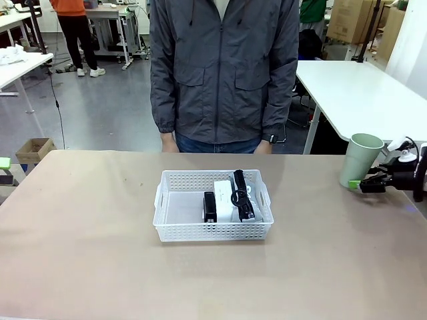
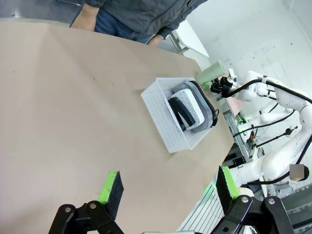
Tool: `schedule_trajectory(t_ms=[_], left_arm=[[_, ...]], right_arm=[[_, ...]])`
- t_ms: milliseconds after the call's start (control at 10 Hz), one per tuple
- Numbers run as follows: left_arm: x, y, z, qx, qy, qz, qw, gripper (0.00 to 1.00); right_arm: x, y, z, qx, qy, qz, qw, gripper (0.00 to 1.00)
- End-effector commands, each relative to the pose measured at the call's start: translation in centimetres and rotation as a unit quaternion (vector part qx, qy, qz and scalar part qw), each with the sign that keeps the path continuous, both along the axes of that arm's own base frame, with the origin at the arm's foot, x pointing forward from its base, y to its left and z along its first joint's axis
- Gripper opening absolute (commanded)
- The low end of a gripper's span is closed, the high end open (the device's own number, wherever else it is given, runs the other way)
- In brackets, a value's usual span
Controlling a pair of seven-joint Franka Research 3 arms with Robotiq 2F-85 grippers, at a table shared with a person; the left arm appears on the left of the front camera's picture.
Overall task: Efficiently arrange items inside the basket to fit them all.
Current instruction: Pick up the Reusable plastic cup and place it inside the Organizing basket.
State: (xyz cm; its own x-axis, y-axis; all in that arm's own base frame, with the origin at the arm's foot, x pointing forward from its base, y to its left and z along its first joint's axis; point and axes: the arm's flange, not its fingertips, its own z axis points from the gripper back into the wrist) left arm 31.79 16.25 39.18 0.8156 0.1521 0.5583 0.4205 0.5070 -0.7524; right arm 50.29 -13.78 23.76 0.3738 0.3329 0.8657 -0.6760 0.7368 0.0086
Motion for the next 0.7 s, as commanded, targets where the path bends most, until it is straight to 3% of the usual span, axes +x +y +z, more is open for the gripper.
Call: schedule_trajectory(t_ms=[0,300,600], left_arm=[[-0.2,0.0,0.3,-0.006,0.005,-0.001,1.000,1.00],[-0.2,0.0,0.3,-0.006,0.005,-0.001,1.000,1.00],[-0.2,0.0,0.3,-0.006,0.005,-0.001,1.000,1.00]], right_arm=[[0.0,-0.4,-0.4,0.016,-0.043,-0.012,0.999,1.00],[-0.2,-0.1,1.3,0.040,-0.081,0.011,0.996,1.00],[-0.1,0.0,2.4,0.068,-0.094,0.029,0.993,1.00]])
